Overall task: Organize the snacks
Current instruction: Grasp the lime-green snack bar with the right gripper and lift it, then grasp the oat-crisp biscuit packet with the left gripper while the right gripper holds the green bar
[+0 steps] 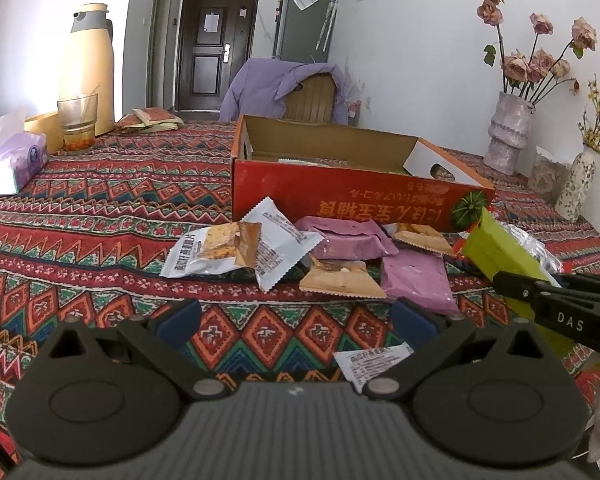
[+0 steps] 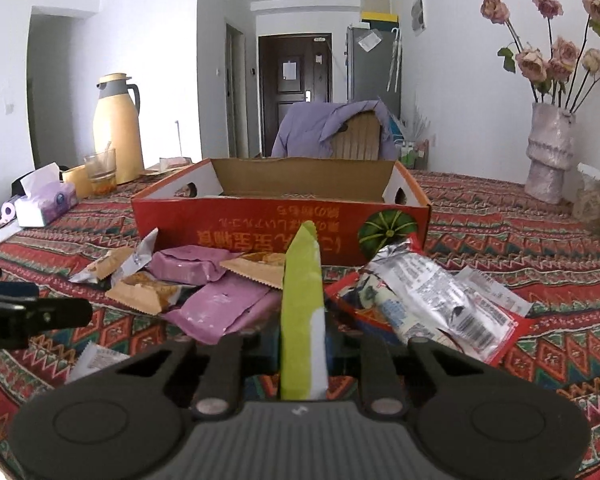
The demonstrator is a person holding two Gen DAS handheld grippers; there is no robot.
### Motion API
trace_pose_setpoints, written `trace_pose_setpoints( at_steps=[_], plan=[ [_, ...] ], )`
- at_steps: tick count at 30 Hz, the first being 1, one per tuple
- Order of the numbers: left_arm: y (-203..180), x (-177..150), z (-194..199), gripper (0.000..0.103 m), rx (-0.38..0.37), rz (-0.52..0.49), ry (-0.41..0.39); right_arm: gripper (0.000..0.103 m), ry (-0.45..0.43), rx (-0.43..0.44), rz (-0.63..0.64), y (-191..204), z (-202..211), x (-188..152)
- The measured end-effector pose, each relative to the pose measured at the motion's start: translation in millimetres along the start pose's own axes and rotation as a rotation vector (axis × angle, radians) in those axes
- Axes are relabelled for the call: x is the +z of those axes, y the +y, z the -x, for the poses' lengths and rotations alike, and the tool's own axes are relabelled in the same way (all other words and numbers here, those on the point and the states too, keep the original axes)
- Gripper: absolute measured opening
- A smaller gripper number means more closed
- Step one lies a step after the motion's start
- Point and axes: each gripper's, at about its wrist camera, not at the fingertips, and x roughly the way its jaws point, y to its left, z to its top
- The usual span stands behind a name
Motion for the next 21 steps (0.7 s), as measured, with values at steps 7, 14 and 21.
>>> trace_pose_setpoints(
  at_steps=[7,14,21],
  plan=[
    [-10.8,10.2,-5.3,0.103,0.023,-0.029,0.014,0.019,-0.024,-0.011,-0.021,-8.3,3.2,1.4],
    [-30.3,29.2,-22.2,0.103,0.06,-0.08,0.019,0.019,-0.052,-0.015,-0.039,-14.1,1.9,8.8],
    [-49.3,37.7,-54.0,0.101,0.136,-0.136,0.085,0.019,-0.071,-0.014,-0.077,-23.7,-0.9,16.7]
  ],
)
